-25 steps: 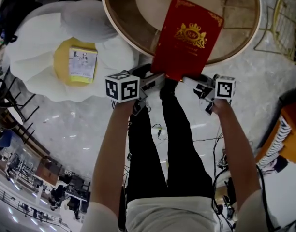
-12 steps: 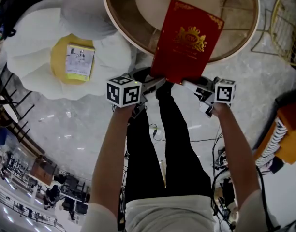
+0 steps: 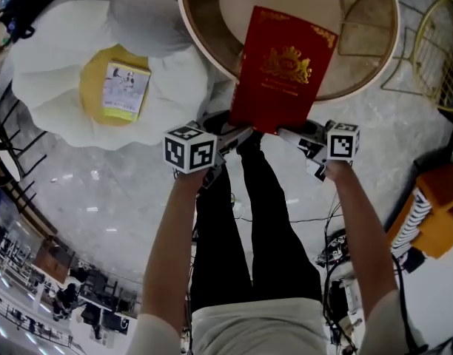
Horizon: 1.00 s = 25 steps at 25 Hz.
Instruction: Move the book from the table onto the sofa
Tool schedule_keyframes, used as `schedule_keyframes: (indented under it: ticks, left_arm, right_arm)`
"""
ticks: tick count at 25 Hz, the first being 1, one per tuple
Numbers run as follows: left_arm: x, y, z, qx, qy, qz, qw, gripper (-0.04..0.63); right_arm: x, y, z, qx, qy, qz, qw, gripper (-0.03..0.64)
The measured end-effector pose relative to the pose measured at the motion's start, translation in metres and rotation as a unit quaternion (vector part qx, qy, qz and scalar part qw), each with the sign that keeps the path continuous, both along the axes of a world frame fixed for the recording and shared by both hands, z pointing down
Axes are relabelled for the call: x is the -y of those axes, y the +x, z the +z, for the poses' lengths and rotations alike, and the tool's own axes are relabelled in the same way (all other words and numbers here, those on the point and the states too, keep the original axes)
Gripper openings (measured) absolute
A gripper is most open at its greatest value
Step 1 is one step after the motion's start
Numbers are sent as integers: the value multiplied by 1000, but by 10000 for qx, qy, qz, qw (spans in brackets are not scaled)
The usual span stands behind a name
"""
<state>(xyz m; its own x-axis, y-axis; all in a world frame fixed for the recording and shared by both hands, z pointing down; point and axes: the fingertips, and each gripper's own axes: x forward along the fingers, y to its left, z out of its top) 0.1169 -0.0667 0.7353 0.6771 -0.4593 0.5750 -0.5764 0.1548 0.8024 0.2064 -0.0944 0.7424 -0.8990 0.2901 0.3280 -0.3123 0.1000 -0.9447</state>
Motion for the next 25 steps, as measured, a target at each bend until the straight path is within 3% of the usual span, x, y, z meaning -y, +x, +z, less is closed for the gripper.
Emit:
schedule_keyframes:
  ticks: [25]
  left_arm:
    - [-97, -85, -17, 86, 10, -950, 9954, 299]
  right_arm:
    - [-75, -97, -18, 0, 64, -1280, 9918, 288]
